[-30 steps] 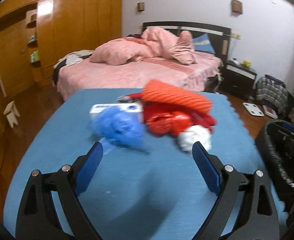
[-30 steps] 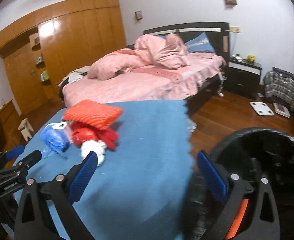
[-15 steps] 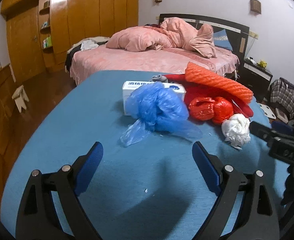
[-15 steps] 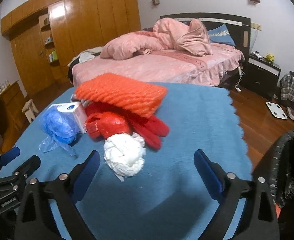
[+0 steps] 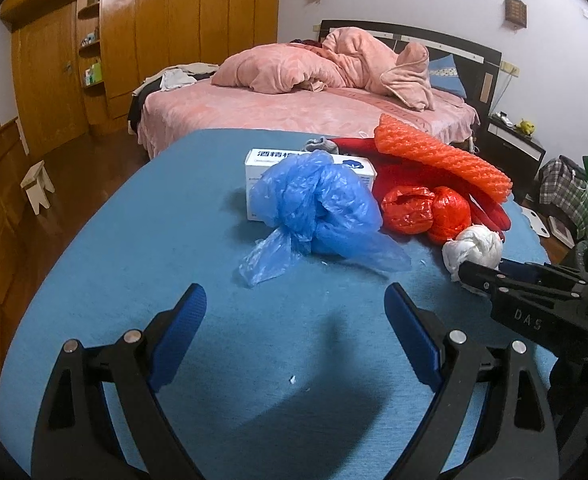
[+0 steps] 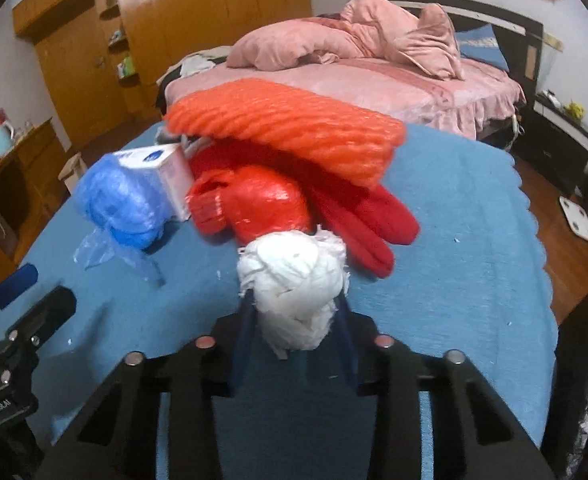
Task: Collect trash
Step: 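Grasp the blue plastic bag with the left tool while the right tool grasps the white tissue ball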
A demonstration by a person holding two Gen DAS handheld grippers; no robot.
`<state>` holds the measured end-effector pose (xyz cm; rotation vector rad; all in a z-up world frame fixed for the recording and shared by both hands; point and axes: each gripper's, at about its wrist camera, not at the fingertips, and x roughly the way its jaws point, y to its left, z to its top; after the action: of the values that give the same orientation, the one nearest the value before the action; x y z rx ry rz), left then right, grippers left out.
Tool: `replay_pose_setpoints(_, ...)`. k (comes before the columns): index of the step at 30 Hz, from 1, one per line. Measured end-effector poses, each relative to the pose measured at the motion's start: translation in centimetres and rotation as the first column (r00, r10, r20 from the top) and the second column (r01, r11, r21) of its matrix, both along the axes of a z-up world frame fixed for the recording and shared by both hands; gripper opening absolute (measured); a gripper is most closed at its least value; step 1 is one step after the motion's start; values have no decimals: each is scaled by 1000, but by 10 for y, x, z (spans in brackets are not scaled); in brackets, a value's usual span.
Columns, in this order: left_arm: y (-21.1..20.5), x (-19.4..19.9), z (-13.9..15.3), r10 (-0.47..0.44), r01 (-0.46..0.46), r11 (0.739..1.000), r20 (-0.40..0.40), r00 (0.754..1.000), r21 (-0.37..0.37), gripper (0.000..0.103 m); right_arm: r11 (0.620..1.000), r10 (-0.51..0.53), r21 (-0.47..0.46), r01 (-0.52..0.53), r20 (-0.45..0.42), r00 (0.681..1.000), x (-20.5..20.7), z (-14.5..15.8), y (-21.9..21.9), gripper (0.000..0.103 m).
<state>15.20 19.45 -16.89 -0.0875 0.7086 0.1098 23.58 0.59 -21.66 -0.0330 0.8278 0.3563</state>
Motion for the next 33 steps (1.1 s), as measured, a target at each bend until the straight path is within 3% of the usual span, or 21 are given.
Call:
replay_pose_setpoints(13, -2, 3, 3, -11, 12, 1000, 15, 1000, -20, 88, 997, -30, 70, 26, 51, 998, -17, 19, -32, 28)
replay_pose_setpoints(20, -19, 36, 6, -40, 40, 999, 18, 999, -30, 88, 993, -91, 75, 88, 45, 995, -10, 18, -54, 28)
replay_pose_setpoints(27, -28, 70, -2, -47, 47, 999, -14, 999, -5, 88, 995, -85, 57, 82, 49, 995, -1, 13, -54, 28)
replay_pose_setpoints(29, -28, 76, -7, -47, 47, 999, -38, 998, -3, 80, 995, -88, 61, 85, 44, 995, -1, 10, -55, 28)
replay_pose_setpoints(31, -25, 79, -10, -46, 44, 999, -60, 997, -22, 63, 994, -88, 62, 86, 40, 995, -1, 9, -55, 28)
replay_pose_setpoints(33, -22, 78, -11, -45, 43, 998, -56, 997, -37, 57, 994, -88, 64, 86, 38, 995, 0, 8, -56, 28)
